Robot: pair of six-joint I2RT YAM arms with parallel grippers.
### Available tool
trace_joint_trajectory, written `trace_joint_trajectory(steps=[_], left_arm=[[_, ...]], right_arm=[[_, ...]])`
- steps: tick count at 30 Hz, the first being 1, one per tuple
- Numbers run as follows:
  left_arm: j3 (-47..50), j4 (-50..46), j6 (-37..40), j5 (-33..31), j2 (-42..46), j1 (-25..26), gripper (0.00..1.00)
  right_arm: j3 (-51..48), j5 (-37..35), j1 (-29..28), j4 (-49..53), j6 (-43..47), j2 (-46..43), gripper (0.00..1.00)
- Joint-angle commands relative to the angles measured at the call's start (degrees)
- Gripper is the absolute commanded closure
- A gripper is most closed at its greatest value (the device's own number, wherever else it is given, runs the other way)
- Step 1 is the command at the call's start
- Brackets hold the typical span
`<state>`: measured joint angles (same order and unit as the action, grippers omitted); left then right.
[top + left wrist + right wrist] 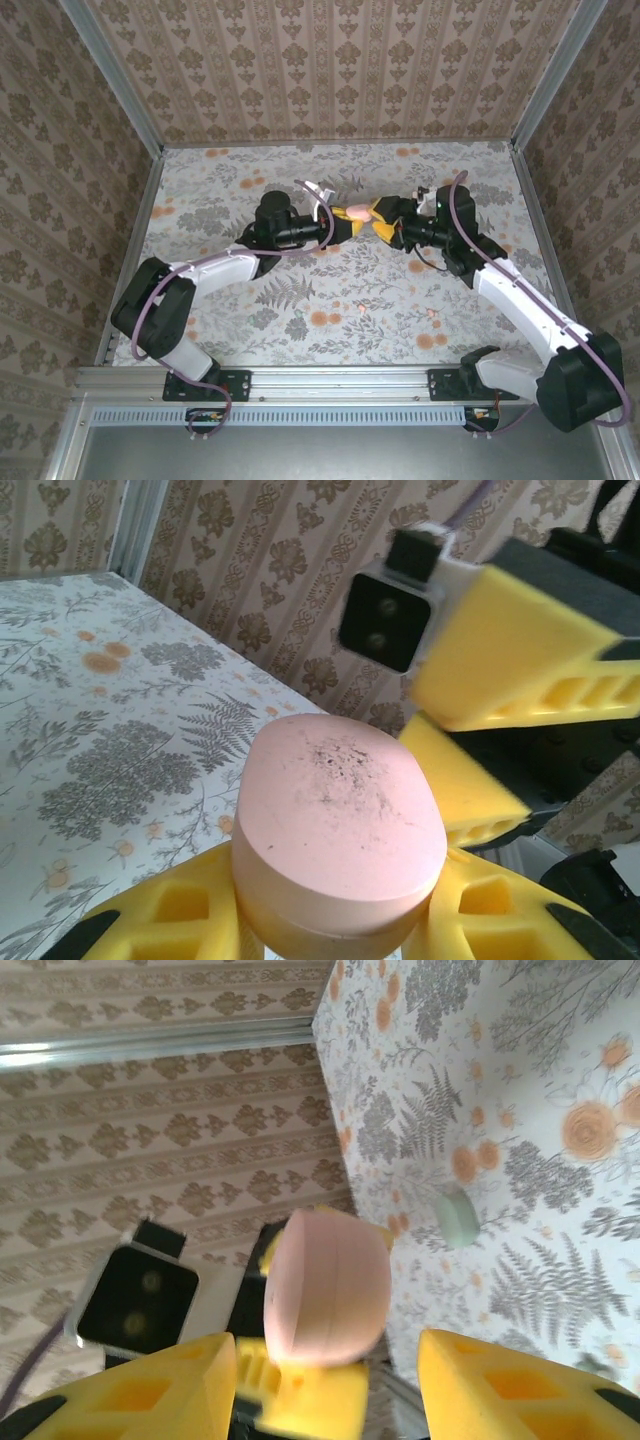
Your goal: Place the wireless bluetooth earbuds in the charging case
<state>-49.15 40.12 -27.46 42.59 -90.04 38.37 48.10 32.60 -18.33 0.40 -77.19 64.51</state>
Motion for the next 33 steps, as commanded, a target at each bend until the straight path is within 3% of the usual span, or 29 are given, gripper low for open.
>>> trace_joint_trajectory(steps=[1,4,10,16,33], left_arm=[[-1.6,-2.3,-0.3,3.0,1.4,-1.7,0.92],[-2.5,-6.9,2.3,4.4,2.8,-3.0,0.92],[-5.0,-13.4,6.0,6.2,3.9,-3.4,0.93],[-5.9,-12.7,5.2,6.6,3.4,-3.0,0.94],[-7.7,-16.5,8.2,7.4,1.9,0.7,0.99]], right_arm=[[4.4,-4.0,0.6,13.2,12.1,-4.5,0.55],[7.6,-7.7,0.1,21.9,21.0,-6.4,0.65],[10.9,-5.4,-2.6,21.4,25.9,-4.1,0.76],[16.5,-5.3,-7.5,24.2,30.1,2.2,0.80],[19.3,-7.5,-6.7,23.8,30.3,8.8,0.85]])
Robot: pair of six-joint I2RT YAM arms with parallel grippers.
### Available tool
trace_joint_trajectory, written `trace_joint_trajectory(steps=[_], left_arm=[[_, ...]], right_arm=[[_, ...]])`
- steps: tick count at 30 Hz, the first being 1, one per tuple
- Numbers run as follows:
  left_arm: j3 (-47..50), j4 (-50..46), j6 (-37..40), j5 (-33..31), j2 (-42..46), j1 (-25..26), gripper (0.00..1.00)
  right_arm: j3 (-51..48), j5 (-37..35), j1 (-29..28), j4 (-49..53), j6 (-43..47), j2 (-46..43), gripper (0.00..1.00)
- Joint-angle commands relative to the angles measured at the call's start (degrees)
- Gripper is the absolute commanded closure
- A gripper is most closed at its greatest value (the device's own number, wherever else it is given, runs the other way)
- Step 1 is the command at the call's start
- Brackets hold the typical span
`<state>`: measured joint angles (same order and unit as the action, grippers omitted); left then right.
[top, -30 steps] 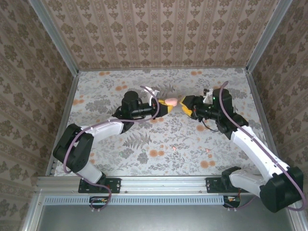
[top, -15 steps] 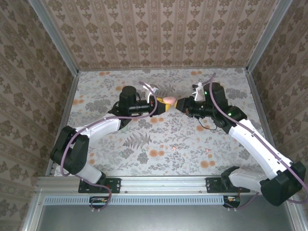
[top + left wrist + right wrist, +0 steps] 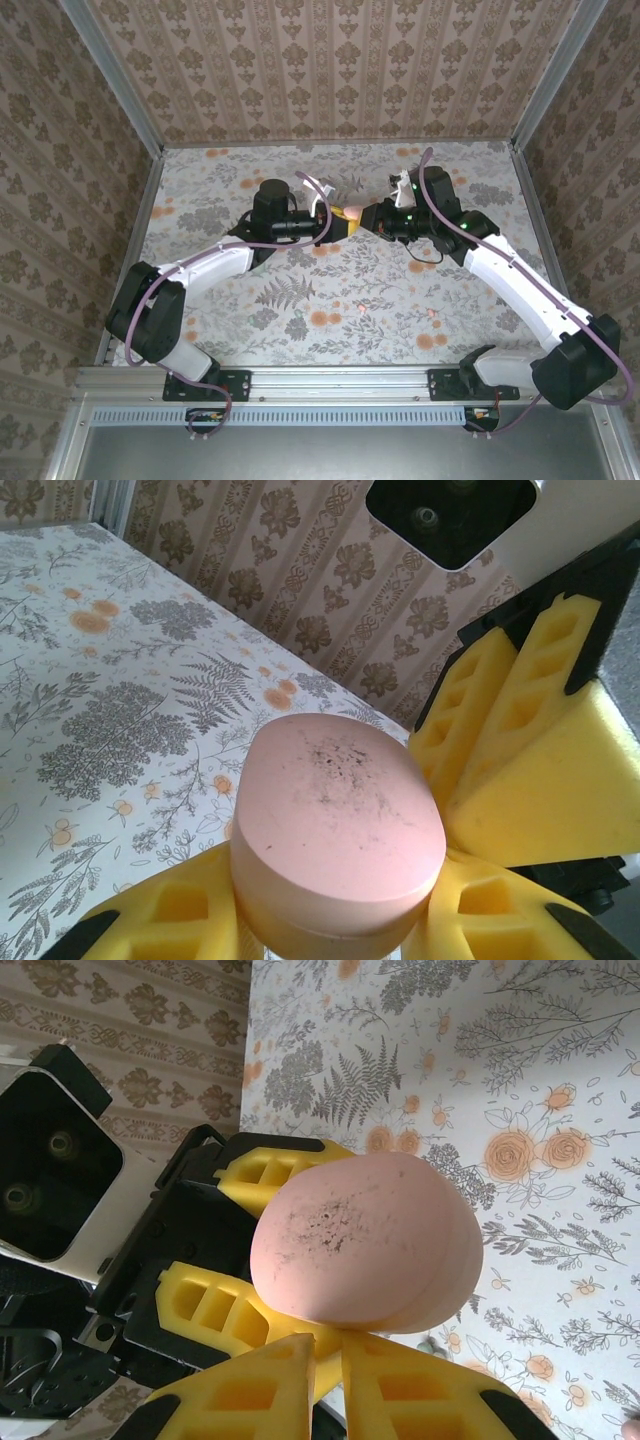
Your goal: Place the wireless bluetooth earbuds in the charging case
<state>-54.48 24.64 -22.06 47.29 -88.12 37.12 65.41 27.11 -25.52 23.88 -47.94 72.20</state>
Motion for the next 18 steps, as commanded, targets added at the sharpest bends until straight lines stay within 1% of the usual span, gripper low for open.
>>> trace_joint_trajectory(steps=[1,7,12,18], left_arm=[[-2.7,-1.8,3.3,2.6,0.0,2.3,0.99],[-4.5,-8.2,8.5,1.5,0.2,3.4,1.00],[-4.7,-9.2,9.7,1.3,0.2,4.0,1.00],[-4.6,-10.8,11.4,0.6,0.1,4.6,1.00]], right_arm=[[2.1,-2.0,0.8,0.6,1.2,1.2,0.85],[2.1,-2.8,3.9,2.3,1.5,0.8,0.85],[1.9,-1.8,6.5,2.6,1.5,0.5,0.86],[1.7,-1.5,7.6,2.7,2.0,0.2,0.85]])
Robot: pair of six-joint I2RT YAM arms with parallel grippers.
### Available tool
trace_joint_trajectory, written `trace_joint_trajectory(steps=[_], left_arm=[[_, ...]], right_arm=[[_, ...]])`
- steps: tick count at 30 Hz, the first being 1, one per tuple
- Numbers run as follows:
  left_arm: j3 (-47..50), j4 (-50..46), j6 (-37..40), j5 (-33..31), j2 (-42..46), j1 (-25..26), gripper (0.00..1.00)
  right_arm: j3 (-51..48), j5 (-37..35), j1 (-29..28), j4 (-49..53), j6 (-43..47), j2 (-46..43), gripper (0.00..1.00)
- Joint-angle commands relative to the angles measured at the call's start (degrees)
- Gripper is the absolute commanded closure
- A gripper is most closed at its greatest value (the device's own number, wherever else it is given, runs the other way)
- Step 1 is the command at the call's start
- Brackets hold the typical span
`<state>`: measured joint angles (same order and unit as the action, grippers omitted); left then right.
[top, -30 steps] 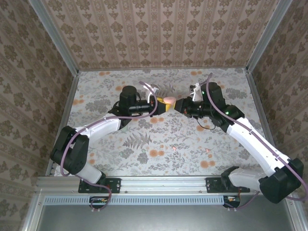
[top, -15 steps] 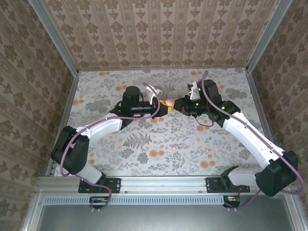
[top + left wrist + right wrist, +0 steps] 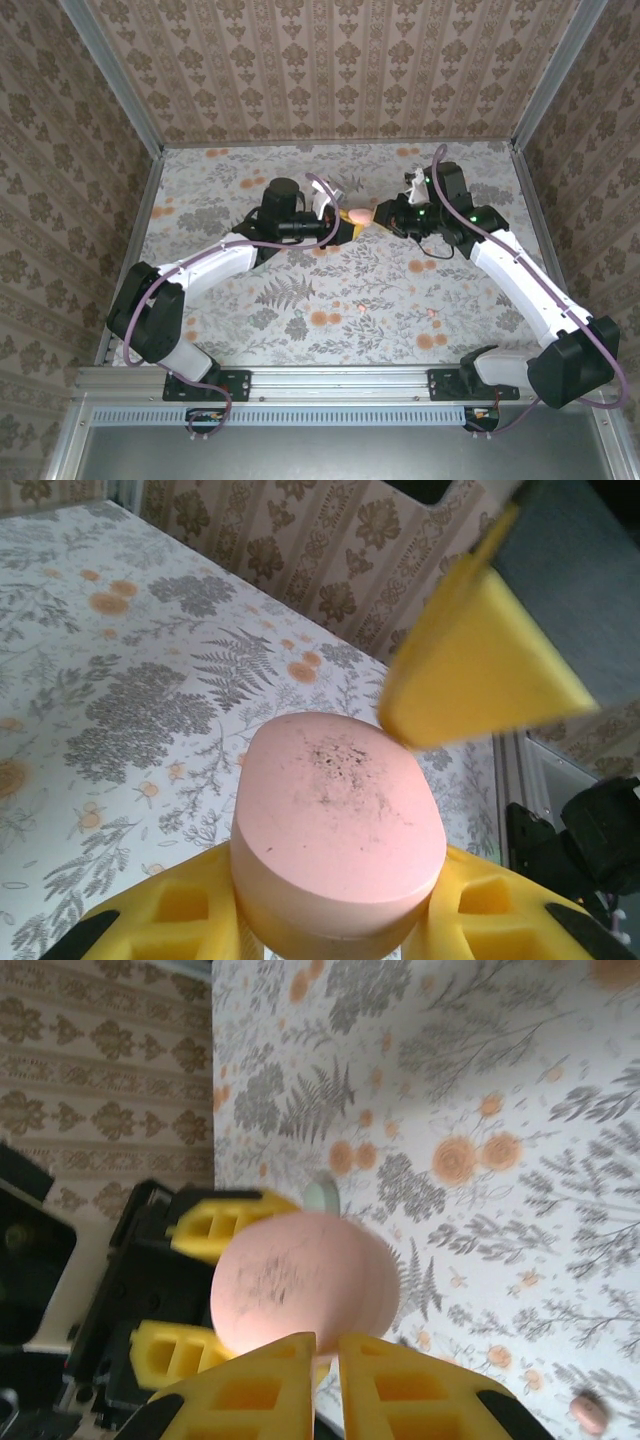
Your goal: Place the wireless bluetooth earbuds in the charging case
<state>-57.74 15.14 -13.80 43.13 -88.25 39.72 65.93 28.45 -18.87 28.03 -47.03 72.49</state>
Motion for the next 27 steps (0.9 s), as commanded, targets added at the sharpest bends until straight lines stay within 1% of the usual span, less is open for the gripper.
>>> trace_joint_trajectory(steps=[1,5,7,8,11,15,16,18,21,27], left_arm=[[-1.2,-1.3,3.3,4.7,0.2,2.1,1.00],[-1.0,-0.9,3.1,4.4,0.2,2.3,1.00],[-1.0,-0.8,2.6,4.4,0.2,2.2,1.00],[-1.0,-0.4,2.2,4.6,0.3,2.0,1.00],[-0.5,2.1,-0.2,6.8,0.4,0.9,1.00],[0.5,5.0,-3.7,9.9,2.2,-1.5,1.00],[0.7,5.2,-4.5,10.6,2.9,-2.1,1.00],[1.0,4.9,-5.4,12.0,4.5,-3.1,1.00],[1.6,3.3,-6.0,13.3,7.1,-3.6,1.00],[2.5,1.1,-7.5,15.6,11.2,-3.6,1.00]], right_arm=[[1.0,-3.0,0.9,-1.6,1.1,-0.2,0.85],[0.0,-2.1,0.9,-2.6,0.5,-0.1,0.84],[-0.2,-0.4,0.9,-3.2,0.9,-0.2,0.80],[-0.4,0.2,0.9,-3.4,1.4,-0.5,0.77],[-2.2,2.3,1.0,-5.3,5.3,-3.5,0.57],[-9.1,6.5,0.9,-14.3,11.6,-10.4,0.36],[-11.1,6.9,1.0,-17.0,13.0,-12.1,0.33],[-13.3,7.0,1.0,-20.4,16.0,-14.5,0.30],[-13.9,8.2,0.9,-22.3,20.4,-15.4,0.27],[-9.7,15.8,-0.1,-22.6,23.7,-10.9,0.28]])
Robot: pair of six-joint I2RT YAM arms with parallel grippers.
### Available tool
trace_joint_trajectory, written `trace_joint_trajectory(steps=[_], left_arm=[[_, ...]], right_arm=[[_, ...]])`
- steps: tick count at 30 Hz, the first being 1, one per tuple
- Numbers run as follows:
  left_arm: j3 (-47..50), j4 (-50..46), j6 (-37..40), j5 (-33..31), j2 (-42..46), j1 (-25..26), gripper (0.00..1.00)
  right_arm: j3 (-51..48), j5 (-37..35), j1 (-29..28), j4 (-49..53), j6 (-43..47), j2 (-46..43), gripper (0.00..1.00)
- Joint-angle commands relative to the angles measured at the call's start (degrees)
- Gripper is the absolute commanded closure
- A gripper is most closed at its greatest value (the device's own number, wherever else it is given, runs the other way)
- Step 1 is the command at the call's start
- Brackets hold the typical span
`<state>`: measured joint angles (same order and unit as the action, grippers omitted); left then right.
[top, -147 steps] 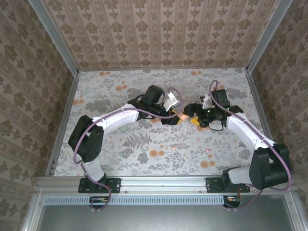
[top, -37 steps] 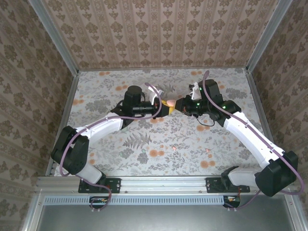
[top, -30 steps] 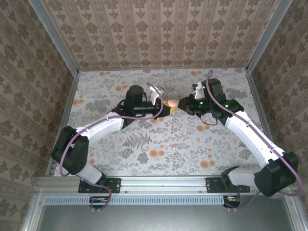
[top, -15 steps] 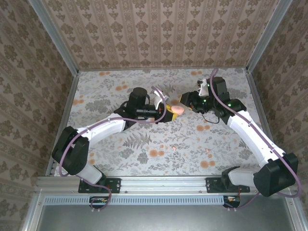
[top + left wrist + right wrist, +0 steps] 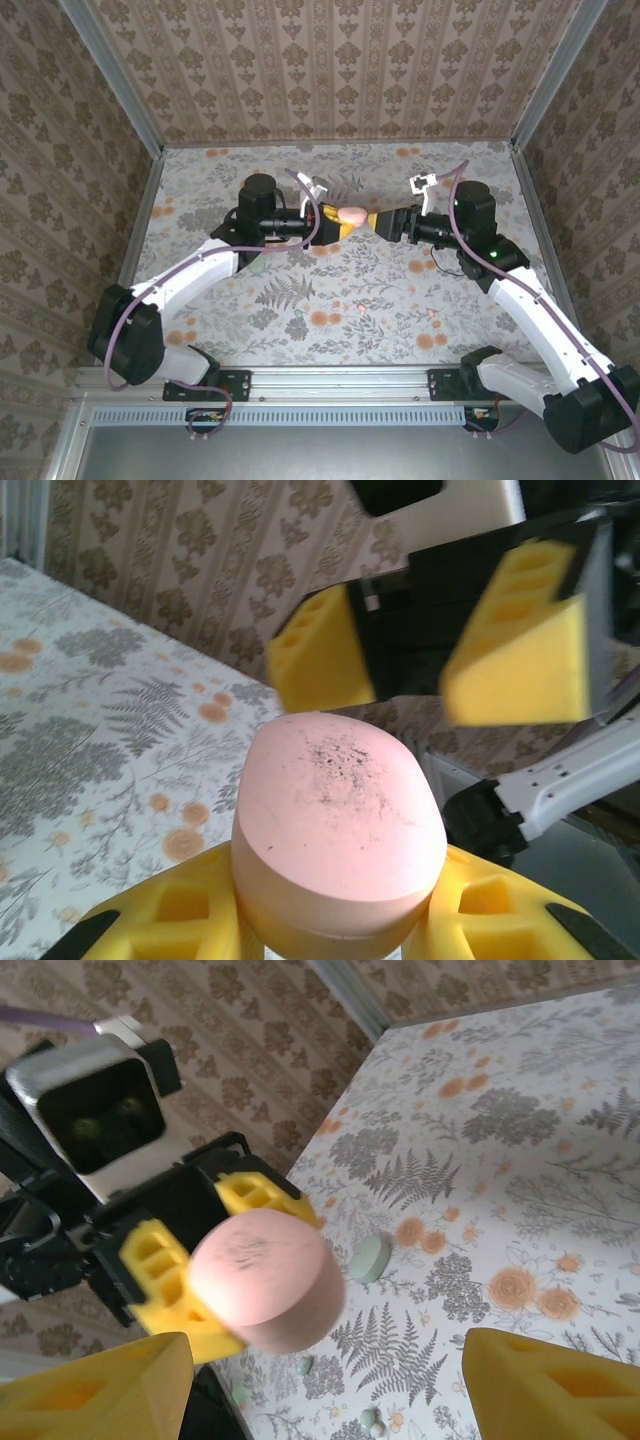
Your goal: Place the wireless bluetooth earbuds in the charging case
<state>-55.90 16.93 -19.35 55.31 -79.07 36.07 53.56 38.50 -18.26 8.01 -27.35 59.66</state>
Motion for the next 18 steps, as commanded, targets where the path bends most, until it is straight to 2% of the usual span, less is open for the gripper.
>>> trace_joint_trajectory(steps=[1,7,14,16,18], left_arm=[[0.7,-1.1,-2.2,3.8,2.4,0.0,1.00],[1.2,-2.1,-3.5,5.3,4.3,0.1,1.00],[3.2,-2.3,-4.3,5.7,6.7,0.2,1.00],[3.3,-2.2,-4.7,6.2,6.8,0.2,1.00],[3.2,-2.1,-5.2,6.8,6.7,0.2,1.00]], right_arm=[[3.4,7.1,-1.2,-2.6,4.3,2.6,0.28],[5.2,9.8,-4.7,-3.3,5.3,4.9,0.31],[6.1,9.8,-5.7,-2.8,5.6,7.8,0.52],[6.1,10.0,-5.9,-3.6,5.3,8.3,0.52],[6.2,9.8,-6.3,-3.9,5.4,8.4,0.46]])
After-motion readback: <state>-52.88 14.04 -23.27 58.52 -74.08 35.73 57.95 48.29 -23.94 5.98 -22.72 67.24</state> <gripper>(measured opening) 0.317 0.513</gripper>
